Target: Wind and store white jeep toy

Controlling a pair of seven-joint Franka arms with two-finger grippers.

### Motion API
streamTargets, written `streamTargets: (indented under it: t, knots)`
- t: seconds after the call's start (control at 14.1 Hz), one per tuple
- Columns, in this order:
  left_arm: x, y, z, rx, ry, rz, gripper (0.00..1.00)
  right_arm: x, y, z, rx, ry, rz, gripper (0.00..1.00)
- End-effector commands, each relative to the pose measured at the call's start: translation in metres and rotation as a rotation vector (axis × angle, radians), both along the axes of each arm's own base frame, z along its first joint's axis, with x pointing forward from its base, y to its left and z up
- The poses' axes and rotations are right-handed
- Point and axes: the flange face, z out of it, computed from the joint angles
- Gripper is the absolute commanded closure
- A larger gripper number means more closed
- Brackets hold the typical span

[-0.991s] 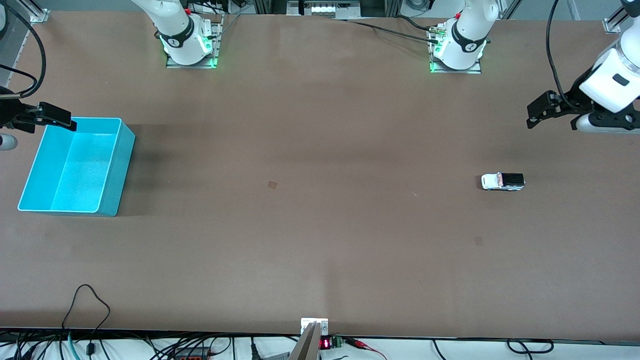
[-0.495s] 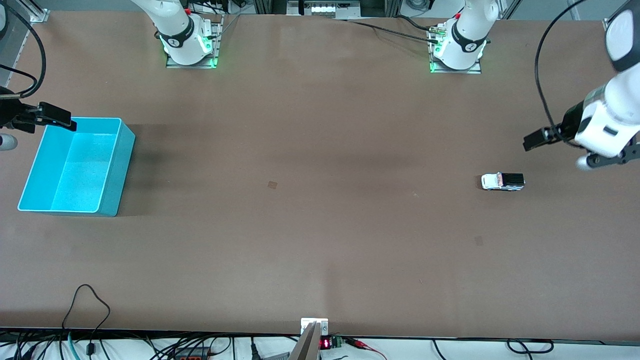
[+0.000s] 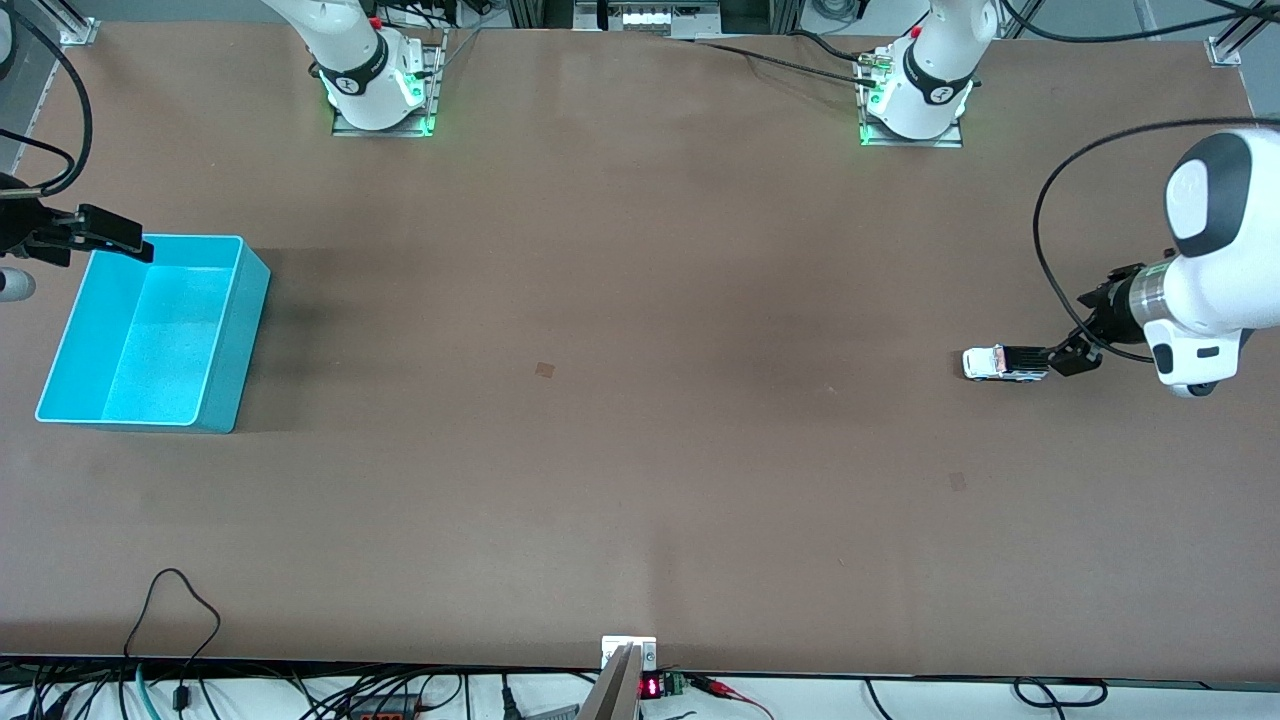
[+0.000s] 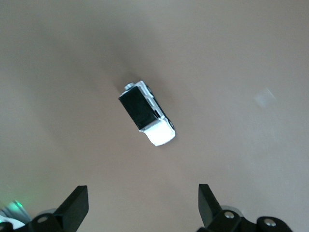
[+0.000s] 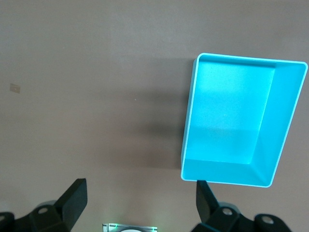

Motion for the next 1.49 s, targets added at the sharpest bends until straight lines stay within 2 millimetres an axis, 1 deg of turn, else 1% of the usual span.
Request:
streamTargets:
  t: [0.0,0.14,0.28,0.42,0.5,0.71,0.85,0.99,1.06,1.13,1.2,1.42]
  knots:
    - [-0.011,0.003,-0.030,0.053,0.001,0.190,0.00,-0.005,-0.001,0.003,0.005,-0.007,0.003,0.00]
    - [-0.021,0.000,-0.058,0.059,0.034,0.230,0.00,-0.005,-0.002,0.002,0.005,-0.006,0.001,0.00]
    - [-0.016,0.001,-0.070,0.069,0.005,0.316,0.00,-0.005,-0.002,0.002,0.005,-0.006,0.001,0.00]
    - [-0.009,0.007,-0.085,0.074,-0.024,0.380,0.00,-0.006,-0.002,0.002,0.005,-0.004,0.001,0.00]
    - [-0.010,0.008,-0.093,0.093,-0.019,0.381,0.00,-0.006,-0.002,0.002,0.005,-0.004,0.001,0.00]
    - [-0.021,0.023,-0.118,0.226,-0.004,0.344,0.00,-0.005,-0.002,0.002,0.005,-0.006,0.001,0.00]
    - [-0.027,0.039,-0.129,0.222,-0.026,0.366,0.00,-0.005,-0.001,0.002,0.005,-0.006,0.003,0.00]
    - [-0.030,0.039,-0.143,0.203,-0.056,0.382,0.00,-0.005,-0.001,0.002,0.005,-0.006,0.000,0.00]
    - [-0.028,0.040,-0.148,0.197,-0.079,0.424,0.00,-0.005,0.000,0.003,0.004,-0.007,0.000,0.00]
    - [-0.028,0.044,-0.153,0.195,-0.087,0.451,0.00,-0.005,0.000,0.003,0.004,-0.007,0.000,0.00]
    - [-0.028,0.044,-0.153,0.195,-0.090,0.456,0.00,-0.005,0.000,0.003,0.004,-0.007,0.000,0.00]
    - [-0.039,0.041,-0.164,0.196,-0.064,0.456,0.00,-0.005,-0.001,0.003,0.004,-0.007,-0.002,0.00]
